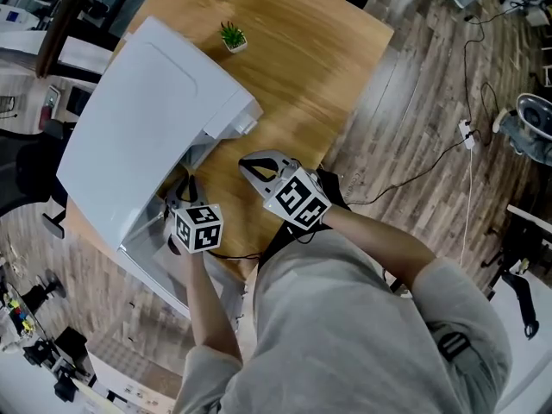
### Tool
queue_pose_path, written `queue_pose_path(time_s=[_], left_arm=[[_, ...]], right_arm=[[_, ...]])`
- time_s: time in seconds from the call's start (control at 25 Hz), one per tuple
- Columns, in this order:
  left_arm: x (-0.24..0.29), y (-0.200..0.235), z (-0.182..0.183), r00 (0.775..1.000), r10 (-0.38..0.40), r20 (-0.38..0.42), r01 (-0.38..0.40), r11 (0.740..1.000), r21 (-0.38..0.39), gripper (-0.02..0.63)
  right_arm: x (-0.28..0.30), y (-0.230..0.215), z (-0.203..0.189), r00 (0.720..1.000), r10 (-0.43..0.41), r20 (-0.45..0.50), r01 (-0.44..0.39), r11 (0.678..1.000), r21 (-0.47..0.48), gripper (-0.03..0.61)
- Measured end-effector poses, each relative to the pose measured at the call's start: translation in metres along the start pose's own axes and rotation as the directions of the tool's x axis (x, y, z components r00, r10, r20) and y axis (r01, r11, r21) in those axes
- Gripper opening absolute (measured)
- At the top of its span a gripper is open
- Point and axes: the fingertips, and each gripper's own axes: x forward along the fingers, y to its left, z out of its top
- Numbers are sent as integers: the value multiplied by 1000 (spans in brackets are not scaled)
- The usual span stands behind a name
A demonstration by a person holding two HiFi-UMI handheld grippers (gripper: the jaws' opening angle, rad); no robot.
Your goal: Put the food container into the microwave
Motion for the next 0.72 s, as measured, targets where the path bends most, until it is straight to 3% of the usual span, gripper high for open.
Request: queue_pose_path(time_s=[0.24, 0.72], left_arm=[[5, 9, -1, 1000, 30, -3, -30, 1000, -6, 44], [15, 27, -3, 995, 100, -29, -97, 991, 92, 49]], right_arm=[[2, 1, 0, 1000, 18, -8, -18, 1000, 1, 5], [11, 2, -8, 999, 35, -34, -35, 999, 5, 5]])
